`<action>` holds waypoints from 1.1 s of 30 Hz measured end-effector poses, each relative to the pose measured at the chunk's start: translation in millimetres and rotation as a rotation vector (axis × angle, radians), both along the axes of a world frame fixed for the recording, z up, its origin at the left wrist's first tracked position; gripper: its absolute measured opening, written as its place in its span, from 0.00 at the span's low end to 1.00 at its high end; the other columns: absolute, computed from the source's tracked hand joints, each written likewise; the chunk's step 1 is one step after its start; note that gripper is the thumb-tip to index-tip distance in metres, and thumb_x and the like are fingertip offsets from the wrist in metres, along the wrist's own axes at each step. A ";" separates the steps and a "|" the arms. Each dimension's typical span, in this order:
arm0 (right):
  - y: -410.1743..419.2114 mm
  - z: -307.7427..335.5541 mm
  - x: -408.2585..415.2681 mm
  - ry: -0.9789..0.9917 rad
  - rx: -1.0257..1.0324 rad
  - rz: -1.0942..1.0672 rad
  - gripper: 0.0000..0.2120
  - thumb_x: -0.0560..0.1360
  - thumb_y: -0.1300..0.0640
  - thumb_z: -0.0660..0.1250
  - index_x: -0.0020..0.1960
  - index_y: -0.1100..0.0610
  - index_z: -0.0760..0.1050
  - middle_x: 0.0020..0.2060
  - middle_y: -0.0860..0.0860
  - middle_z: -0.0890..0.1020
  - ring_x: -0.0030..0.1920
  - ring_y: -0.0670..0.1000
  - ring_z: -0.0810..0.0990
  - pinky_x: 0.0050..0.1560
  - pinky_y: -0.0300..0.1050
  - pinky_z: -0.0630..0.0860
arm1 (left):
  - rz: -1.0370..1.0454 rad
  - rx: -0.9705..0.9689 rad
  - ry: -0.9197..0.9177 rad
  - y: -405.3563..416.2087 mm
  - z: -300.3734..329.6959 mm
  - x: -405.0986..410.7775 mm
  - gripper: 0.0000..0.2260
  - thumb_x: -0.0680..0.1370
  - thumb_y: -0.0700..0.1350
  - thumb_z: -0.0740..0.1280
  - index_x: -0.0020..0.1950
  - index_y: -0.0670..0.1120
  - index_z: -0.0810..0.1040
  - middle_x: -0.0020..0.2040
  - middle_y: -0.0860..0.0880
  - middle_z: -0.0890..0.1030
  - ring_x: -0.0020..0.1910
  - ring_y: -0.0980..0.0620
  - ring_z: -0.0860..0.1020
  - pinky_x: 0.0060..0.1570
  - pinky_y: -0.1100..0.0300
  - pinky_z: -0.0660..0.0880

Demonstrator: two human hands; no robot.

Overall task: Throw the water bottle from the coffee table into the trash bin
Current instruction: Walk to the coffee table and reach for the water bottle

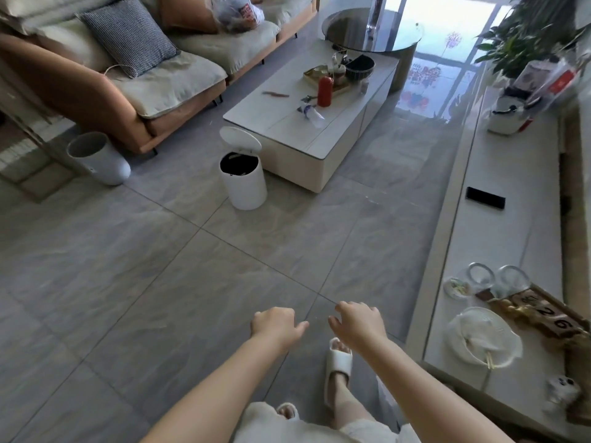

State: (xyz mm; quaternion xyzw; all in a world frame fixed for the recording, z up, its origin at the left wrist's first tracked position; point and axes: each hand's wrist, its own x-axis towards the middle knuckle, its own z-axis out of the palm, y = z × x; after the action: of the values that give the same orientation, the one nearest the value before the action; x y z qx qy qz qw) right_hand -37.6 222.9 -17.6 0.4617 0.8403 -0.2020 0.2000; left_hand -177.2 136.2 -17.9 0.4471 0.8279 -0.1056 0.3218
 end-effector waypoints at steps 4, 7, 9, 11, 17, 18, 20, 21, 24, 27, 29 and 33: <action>47.3 -3.3 -8.0 0.004 -0.007 0.026 0.18 0.78 0.47 0.55 0.62 0.54 0.74 0.60 0.53 0.79 0.64 0.56 0.74 0.62 0.48 0.67 | 0.035 0.000 0.007 48.0 1.0 -7.4 0.22 0.78 0.61 0.57 0.61 0.48 0.78 0.61 0.46 0.81 0.62 0.44 0.78 0.62 0.53 0.70; 87.2 -3.3 -11.4 0.000 -0.016 0.052 0.18 0.78 0.47 0.55 0.61 0.54 0.74 0.60 0.53 0.79 0.64 0.56 0.73 0.62 0.49 0.67 | 0.056 -0.001 0.012 86.0 2.8 -8.9 0.22 0.78 0.61 0.57 0.61 0.49 0.78 0.60 0.46 0.81 0.62 0.44 0.78 0.61 0.53 0.70; 114.3 -4.5 -13.7 0.002 -0.018 0.065 0.17 0.77 0.47 0.56 0.59 0.54 0.75 0.60 0.53 0.80 0.64 0.56 0.73 0.62 0.49 0.67 | 0.081 0.009 0.019 110.5 5.0 -9.8 0.22 0.78 0.61 0.57 0.60 0.49 0.78 0.60 0.46 0.82 0.62 0.44 0.78 0.61 0.53 0.70; 140.6 -5.2 -16.8 0.006 -0.012 0.082 0.17 0.77 0.47 0.56 0.57 0.55 0.76 0.59 0.54 0.80 0.63 0.57 0.74 0.61 0.49 0.67 | 0.100 0.018 0.024 133.4 6.1 -11.0 0.22 0.78 0.61 0.56 0.60 0.49 0.78 0.60 0.46 0.82 0.62 0.44 0.78 0.61 0.52 0.70; 199.0 -2.5 -21.7 -0.016 -0.035 0.108 0.17 0.78 0.47 0.56 0.57 0.55 0.76 0.59 0.54 0.80 0.63 0.57 0.74 0.61 0.49 0.67 | 0.105 0.000 0.030 184.8 9.0 -15.4 0.22 0.78 0.61 0.56 0.59 0.48 0.79 0.60 0.45 0.82 0.61 0.44 0.78 0.61 0.52 0.70; 207.0 -2.3 -22.8 -0.019 -0.037 0.106 0.17 0.78 0.47 0.56 0.57 0.55 0.76 0.59 0.54 0.80 0.63 0.57 0.74 0.61 0.50 0.67 | 0.100 -0.004 0.031 193.6 9.5 -17.9 0.22 0.78 0.61 0.56 0.59 0.47 0.79 0.60 0.45 0.82 0.61 0.44 0.78 0.61 0.52 0.70; 222.5 -3.1 -25.9 -0.021 -0.041 0.098 0.16 0.77 0.47 0.56 0.55 0.56 0.76 0.58 0.54 0.80 0.62 0.57 0.75 0.61 0.50 0.67 | 0.091 -0.007 0.027 211.0 10.3 -24.7 0.22 0.78 0.61 0.56 0.59 0.47 0.79 0.60 0.45 0.82 0.61 0.44 0.78 0.61 0.53 0.71; 230.2 -3.9 -28.0 -0.022 -0.043 0.091 0.16 0.77 0.47 0.56 0.55 0.56 0.76 0.58 0.54 0.80 0.62 0.57 0.75 0.61 0.50 0.67 | 0.086 -0.009 0.024 219.7 10.1 -28.3 0.22 0.78 0.61 0.56 0.59 0.47 0.79 0.60 0.45 0.82 0.61 0.44 0.78 0.60 0.53 0.71; 254.3 -6.9 -38.2 -0.019 -0.046 0.059 0.16 0.77 0.48 0.56 0.55 0.57 0.75 0.58 0.55 0.80 0.62 0.58 0.75 0.60 0.49 0.68 | 0.070 -0.017 0.018 245.7 4.9 -40.6 0.21 0.78 0.61 0.57 0.58 0.48 0.79 0.60 0.46 0.82 0.62 0.44 0.78 0.59 0.53 0.72; 279.3 -7.0 -53.0 -0.018 -0.035 0.026 0.16 0.78 0.49 0.56 0.55 0.58 0.75 0.58 0.56 0.80 0.62 0.58 0.75 0.60 0.49 0.68 | 0.055 -0.022 0.007 272.1 0.2 -57.7 0.21 0.78 0.61 0.57 0.60 0.48 0.78 0.61 0.46 0.81 0.62 0.45 0.78 0.59 0.54 0.73; 297.5 -5.2 -64.6 -0.018 -0.032 -0.003 0.16 0.78 0.49 0.56 0.56 0.58 0.74 0.59 0.56 0.79 0.63 0.58 0.74 0.60 0.49 0.68 | 0.047 -0.013 0.001 291.3 -1.3 -73.2 0.21 0.78 0.61 0.57 0.60 0.48 0.78 0.61 0.46 0.81 0.62 0.45 0.78 0.59 0.54 0.74; 333.2 -0.9 -91.6 -0.027 -0.037 -0.038 0.16 0.78 0.49 0.56 0.58 0.58 0.74 0.60 0.57 0.78 0.64 0.58 0.73 0.61 0.49 0.69 | 0.027 0.008 -0.007 331.1 0.9 -108.5 0.21 0.78 0.61 0.57 0.60 0.49 0.78 0.61 0.47 0.81 0.62 0.45 0.78 0.59 0.54 0.74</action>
State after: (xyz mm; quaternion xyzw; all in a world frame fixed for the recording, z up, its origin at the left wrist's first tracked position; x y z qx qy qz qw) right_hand -129.2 556.1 -18.5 0.4764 0.8247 -0.2153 0.2159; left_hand -285.6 467.3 -17.0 0.4375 0.8331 -0.0963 0.3244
